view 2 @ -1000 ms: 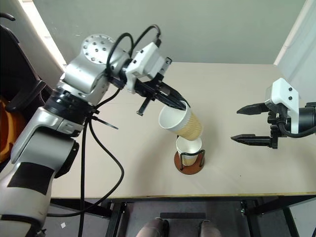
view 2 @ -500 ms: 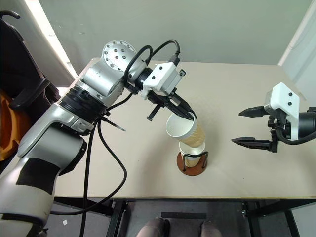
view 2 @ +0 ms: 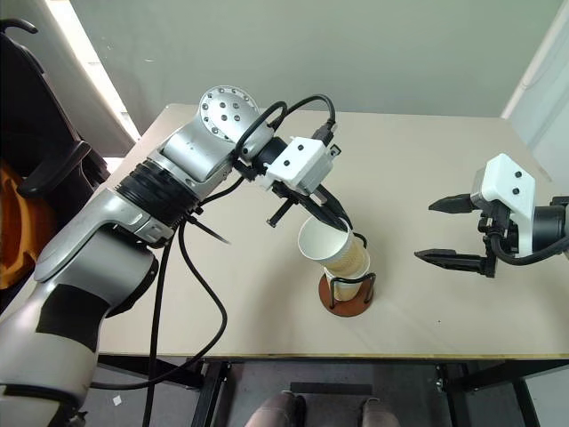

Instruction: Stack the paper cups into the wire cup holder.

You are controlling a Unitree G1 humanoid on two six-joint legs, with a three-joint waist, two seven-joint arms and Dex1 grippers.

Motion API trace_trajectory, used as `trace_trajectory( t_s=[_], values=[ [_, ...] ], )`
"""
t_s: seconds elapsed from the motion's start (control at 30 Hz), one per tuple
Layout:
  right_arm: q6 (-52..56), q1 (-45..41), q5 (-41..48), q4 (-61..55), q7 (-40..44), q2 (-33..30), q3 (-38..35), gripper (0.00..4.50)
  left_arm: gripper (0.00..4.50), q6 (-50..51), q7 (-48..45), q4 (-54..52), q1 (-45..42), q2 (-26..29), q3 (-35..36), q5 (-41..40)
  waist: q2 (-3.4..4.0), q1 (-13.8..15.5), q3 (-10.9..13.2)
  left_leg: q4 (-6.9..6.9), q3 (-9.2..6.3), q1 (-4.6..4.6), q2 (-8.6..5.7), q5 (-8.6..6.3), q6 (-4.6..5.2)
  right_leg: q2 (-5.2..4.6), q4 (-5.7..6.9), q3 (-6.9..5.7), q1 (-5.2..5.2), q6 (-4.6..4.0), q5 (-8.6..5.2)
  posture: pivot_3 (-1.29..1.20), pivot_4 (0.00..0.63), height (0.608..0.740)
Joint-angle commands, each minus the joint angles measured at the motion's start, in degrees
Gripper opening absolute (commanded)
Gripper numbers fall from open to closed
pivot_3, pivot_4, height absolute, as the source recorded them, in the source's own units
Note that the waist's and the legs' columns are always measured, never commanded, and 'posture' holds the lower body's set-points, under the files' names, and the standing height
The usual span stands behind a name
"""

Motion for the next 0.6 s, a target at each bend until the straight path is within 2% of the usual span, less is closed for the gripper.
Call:
trace_trajectory(
  t_s=[0.03, 0.07, 0.23, 0.27, 0.4, 0.6],
  values=[
    [0.89, -1.15, 4.71, -2.14, 0.46, -0.08, -4.10, 4.50, 0.45, 0.15, -2.36, 0.43, -1.36, -0.96, 0.20, 0.20, 0.00, 0.01, 0.00, 0.01, 0.00, 0.00, 0.00, -0.01, 0.01, 0.00, 0.00, 0.00, 0.00, 0.00, 0.00, 0.00, 0.150, 0.740],
    [1.29, -1.44, 6.07, -2.45, 0.48, 0.18, -4.57, 4.50, 0.65, 0.37, -2.36, 0.59, -1.44, -1.10, 0.28, 0.20, 0.00, 0.01, 0.00, 0.01, 0.01, 0.00, 0.00, -0.01, 0.01, 0.00, 0.00, 0.00, 0.00, 0.01, 0.00, 0.00, 0.150, 0.740],
    [2.67, -1.80, 10.19, -3.86, -0.43, -0.06, -5.78, 4.50, 2.37, 1.07, -2.36, 0.47, -1.80, -1.23, -0.15, -0.10, 0.00, 0.02, 0.00, 0.01, 0.01, 0.00, 0.00, -0.01, -0.01, 0.01, 0.00, 0.00, 0.00, 0.04, -0.03, 0.00, 0.150, 0.740],
    [2.73, -1.85, 10.48, -3.97, -0.68, -0.18, -5.74, 4.50, 2.84, 1.05, -2.36, 0.42, -1.78, -1.21, -0.23, -0.08, 0.00, 0.03, 0.00, 0.03, 0.01, 0.00, -0.01, -0.01, -0.01, 0.01, 0.00, 0.00, 0.01, 0.05, -0.03, 0.00, 0.150, 0.740],
    [2.60, -1.83, 11.28, -4.11, -1.18, -0.50, -5.43, 4.50, 4.07, -0.21, -2.36, 1.56, -1.39, -2.36, 1.34, 1.26, 0.00, 0.07, 0.00, 0.07, 0.01, 0.00, -0.01, -0.01, 0.00, 0.00, 0.00, 0.00, 0.03, 0.06, -0.03, 0.00, 0.150, 0.740],
    [1.62, -2.69, 11.23, -3.38, -1.17, -0.43, -4.02, 4.50, 4.07, 0.86, -2.36, 3.65, -1.15, -3.35, 5.35, 3.34, 0.00, 0.10, 0.00, 0.14, 0.02, 0.00, -0.01, -0.04, 0.04, 0.00, 0.03, 0.00, 0.04, 0.07, -0.03, 0.00, 0.150, 0.740]
  ],
)
